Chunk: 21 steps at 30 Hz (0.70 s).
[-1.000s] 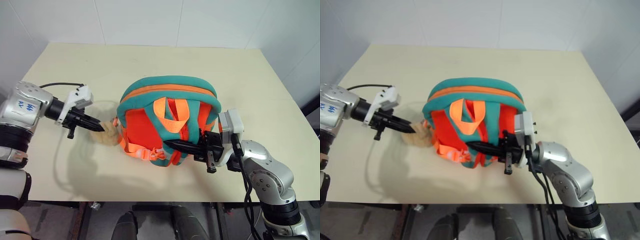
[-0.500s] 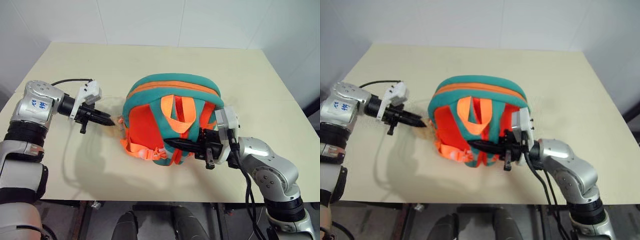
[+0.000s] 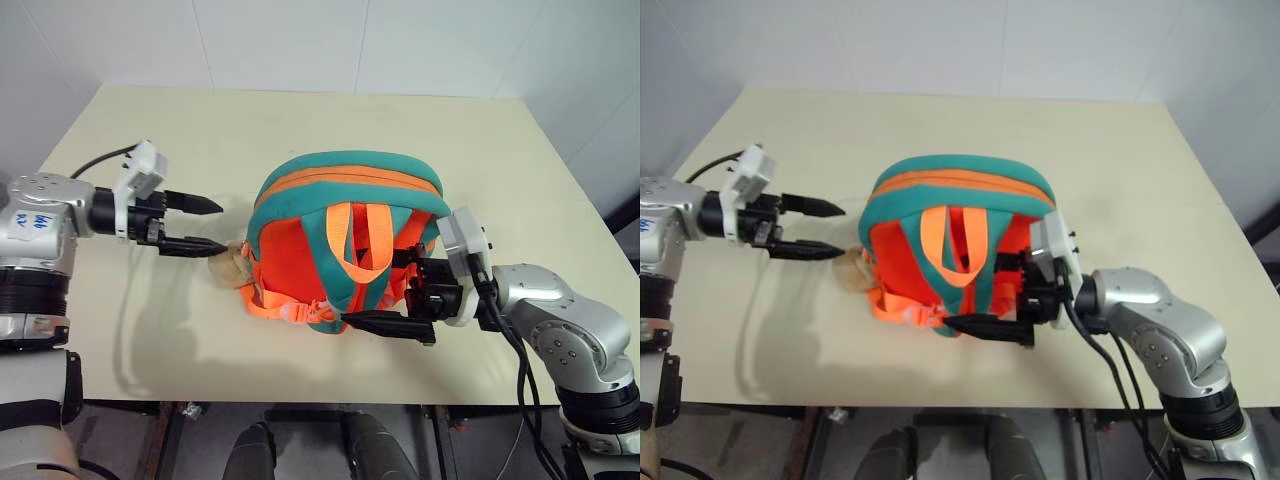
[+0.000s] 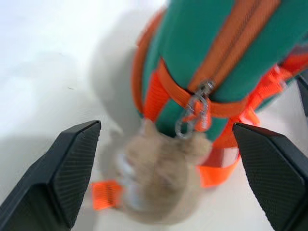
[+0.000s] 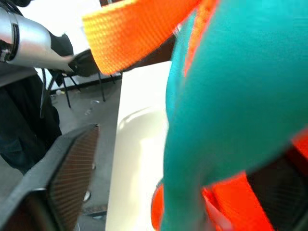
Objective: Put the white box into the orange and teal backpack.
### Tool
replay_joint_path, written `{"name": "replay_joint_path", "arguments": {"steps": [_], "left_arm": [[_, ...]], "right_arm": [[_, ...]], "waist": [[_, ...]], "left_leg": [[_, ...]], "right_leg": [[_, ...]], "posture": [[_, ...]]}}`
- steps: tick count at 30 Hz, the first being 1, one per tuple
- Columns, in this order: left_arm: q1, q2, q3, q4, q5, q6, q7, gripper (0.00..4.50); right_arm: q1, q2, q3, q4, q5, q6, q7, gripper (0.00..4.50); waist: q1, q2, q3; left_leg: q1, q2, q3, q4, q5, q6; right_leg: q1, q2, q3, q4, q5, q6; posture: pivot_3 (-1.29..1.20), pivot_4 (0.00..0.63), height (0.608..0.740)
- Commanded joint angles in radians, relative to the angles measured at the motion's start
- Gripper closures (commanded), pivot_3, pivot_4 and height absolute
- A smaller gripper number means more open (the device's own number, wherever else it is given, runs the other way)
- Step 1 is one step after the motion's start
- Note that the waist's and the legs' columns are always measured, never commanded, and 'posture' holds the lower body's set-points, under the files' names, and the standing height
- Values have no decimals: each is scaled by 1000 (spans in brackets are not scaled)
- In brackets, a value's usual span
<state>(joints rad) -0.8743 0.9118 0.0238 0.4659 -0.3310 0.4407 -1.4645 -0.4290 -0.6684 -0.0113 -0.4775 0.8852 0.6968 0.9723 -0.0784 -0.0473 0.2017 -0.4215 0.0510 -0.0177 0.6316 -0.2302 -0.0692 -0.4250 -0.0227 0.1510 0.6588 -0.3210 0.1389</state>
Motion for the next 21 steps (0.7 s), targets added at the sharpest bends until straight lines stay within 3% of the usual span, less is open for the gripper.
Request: {"name": "replay_joint_path", "arguments": {"steps": [1,5,11,15,18,19,21], "left_arm": [[32,25,74,-4,-15,-49,40,0],[91,-30,168,16,-54,-181,91,0],[147,-45,308,120,-187,-289,-70,0],[148,-29,319,178,-197,-335,-135,0],[153,-23,321,183,-214,-337,-145,0],[154,-21,322,185,-217,-339,-146,0],[160,-16,322,180,-224,-341,-146,0]], "right_arm": [[7,-56,-70,1,-9,-23,29,28],[82,-179,-157,46,-60,-44,88,28],[298,-399,-416,171,-187,-142,240,28],[281,-408,-461,319,-268,-293,264,28],[215,-394,-443,376,-277,-329,255,28],[197,-392,-434,382,-278,-332,253,28],[173,-387,-423,384,-276,-329,252,28]], "waist": [[-1,0,0],[6,0,0],[27,0,0],[23,0,0],[12,0,0],[10,0,0],[6,0,0]], "left_leg": [[0,0,0,0,0,0],[0,0,0,0,0,0],[0,-1,1,0,0,0],[4,-1,1,3,0,1],[15,-1,4,1,0,1],[17,-1,5,1,0,2],[17,-1,6,0,1,3]], "right_leg": [[0,0,0,0,0,0],[0,-1,0,-1,0,0],[0,-1,0,-1,0,0],[5,-1,0,-2,1,2],[17,-1,3,-8,1,2],[18,-1,4,-9,-3,-7],[18,-2,5,-9,-4,-9]], "posture": [[0,150,740],[0,150,740],[0,150,740],[0,150,740],[0,150,740],[0,150,740],[0,150,740]]}}
